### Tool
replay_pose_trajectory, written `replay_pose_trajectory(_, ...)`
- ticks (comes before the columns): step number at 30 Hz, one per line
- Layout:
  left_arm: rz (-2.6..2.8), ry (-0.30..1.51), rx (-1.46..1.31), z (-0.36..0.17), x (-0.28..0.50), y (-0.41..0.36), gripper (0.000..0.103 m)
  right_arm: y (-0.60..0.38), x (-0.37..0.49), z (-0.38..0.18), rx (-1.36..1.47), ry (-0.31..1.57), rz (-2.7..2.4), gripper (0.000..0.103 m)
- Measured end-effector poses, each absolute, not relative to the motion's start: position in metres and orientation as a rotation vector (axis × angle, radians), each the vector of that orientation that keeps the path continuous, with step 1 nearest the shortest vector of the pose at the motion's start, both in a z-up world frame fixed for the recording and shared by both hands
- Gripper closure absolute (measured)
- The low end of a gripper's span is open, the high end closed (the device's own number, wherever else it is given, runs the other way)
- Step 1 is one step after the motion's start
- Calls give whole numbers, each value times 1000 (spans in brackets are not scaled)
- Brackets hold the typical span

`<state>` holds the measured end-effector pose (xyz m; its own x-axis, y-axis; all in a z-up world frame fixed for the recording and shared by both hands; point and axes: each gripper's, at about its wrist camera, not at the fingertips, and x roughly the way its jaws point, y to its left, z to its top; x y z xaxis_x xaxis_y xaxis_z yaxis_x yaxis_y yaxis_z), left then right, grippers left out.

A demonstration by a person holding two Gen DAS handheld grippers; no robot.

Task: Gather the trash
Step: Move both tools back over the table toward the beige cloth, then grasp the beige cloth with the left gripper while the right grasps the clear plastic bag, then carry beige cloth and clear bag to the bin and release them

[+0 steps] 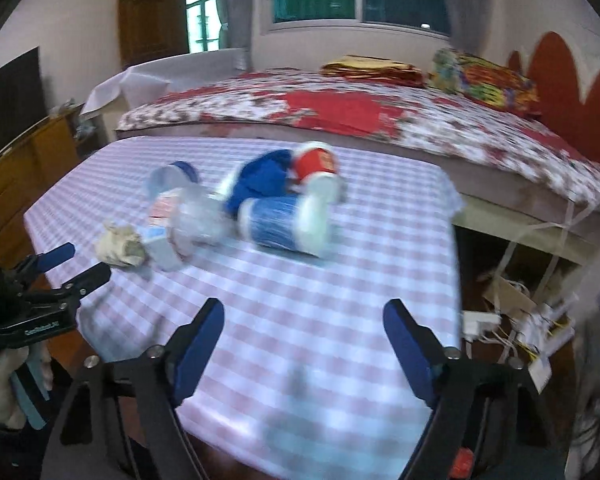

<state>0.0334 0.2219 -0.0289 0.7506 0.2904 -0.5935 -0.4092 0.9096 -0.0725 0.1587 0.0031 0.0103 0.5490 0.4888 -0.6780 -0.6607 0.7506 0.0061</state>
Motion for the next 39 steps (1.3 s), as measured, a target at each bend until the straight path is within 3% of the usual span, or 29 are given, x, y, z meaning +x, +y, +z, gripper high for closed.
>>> replay_pose_trajectory(5,417,660,-214,-46,36,257,5,58,158,2,-306,717,762,36)
replay_pose_trajectory(23,363,710,-233,-64,88,297,9,172,209,-33,-298,796,852,53)
replay_pose_trajectory(29,313,718,-268,-67,97,300,30,184,219,-46,-296,827,857,57)
replay_pose_trajectory(31,302,717,-279,-68,97,301,44,185,220,-48,-300,838,863,69)
replay_pose_trajectory(33,298,708,-286,-67,94,302,50,186,219,-50,-317,838,872,79)
replay_pose_trajectory(39,321,660,-286,-51,81,303,53,176,210,-36,-306,783,874,86)
